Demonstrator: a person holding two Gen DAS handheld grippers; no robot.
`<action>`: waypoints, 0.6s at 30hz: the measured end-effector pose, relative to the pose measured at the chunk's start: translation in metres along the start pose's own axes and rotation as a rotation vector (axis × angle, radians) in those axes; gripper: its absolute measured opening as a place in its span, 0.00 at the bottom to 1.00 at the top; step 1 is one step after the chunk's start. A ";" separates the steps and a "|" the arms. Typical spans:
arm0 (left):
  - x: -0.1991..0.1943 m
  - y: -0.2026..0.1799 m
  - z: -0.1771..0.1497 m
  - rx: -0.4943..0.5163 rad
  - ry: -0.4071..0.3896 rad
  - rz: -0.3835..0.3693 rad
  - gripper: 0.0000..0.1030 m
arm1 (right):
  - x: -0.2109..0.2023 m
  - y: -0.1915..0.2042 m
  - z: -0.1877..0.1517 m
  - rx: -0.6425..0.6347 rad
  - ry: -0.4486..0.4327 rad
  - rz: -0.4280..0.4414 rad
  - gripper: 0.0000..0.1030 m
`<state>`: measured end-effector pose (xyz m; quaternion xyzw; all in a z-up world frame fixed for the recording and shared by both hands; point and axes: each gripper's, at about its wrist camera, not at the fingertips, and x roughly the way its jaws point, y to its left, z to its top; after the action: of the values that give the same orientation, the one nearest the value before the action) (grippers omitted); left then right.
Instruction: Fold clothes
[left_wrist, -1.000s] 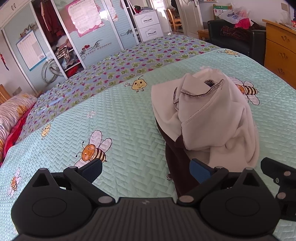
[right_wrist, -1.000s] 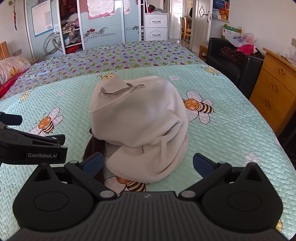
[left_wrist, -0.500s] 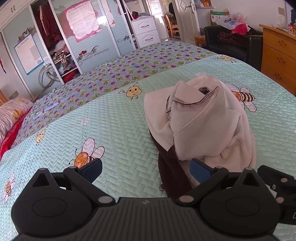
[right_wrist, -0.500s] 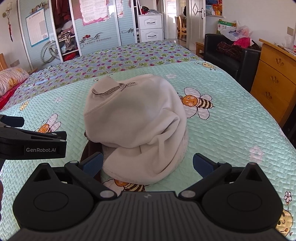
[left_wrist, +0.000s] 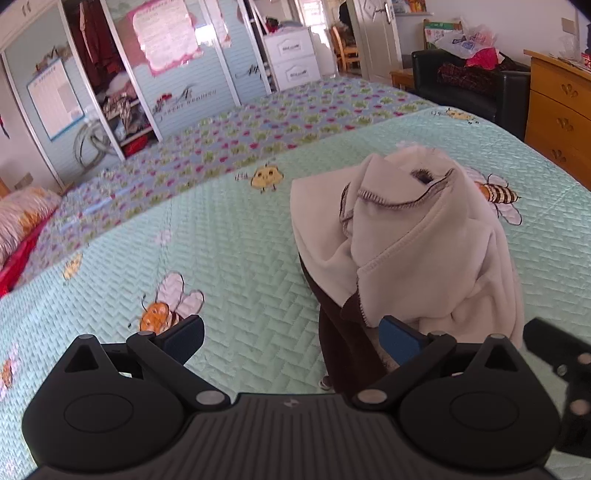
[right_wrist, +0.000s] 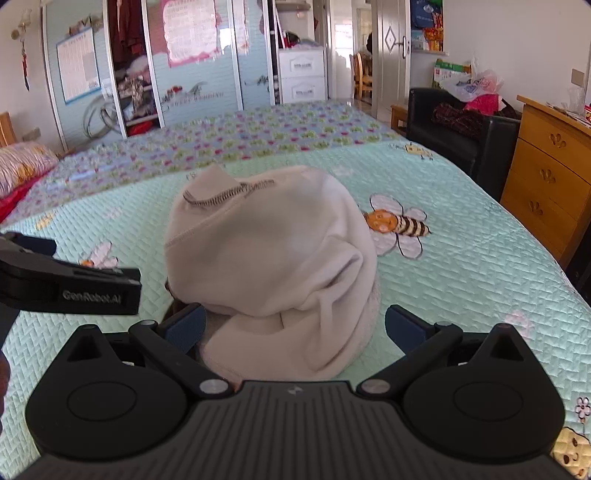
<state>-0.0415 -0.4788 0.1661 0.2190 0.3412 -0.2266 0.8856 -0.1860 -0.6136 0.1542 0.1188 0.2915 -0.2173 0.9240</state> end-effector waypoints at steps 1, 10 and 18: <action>0.006 0.004 -0.002 -0.020 0.022 -0.010 1.00 | 0.000 -0.001 -0.002 -0.005 -0.037 0.025 1.00; 0.046 0.053 -0.075 -0.186 0.226 -0.076 1.00 | 0.027 -0.003 -0.024 -0.101 -0.126 0.052 0.99; 0.036 0.071 -0.103 -0.197 0.228 -0.056 1.00 | 0.056 0.043 0.018 -0.084 -0.181 0.121 1.00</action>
<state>-0.0302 -0.3749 0.0882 0.1456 0.4663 -0.1903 0.8515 -0.1158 -0.6012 0.1393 0.0771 0.2080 -0.1583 0.9622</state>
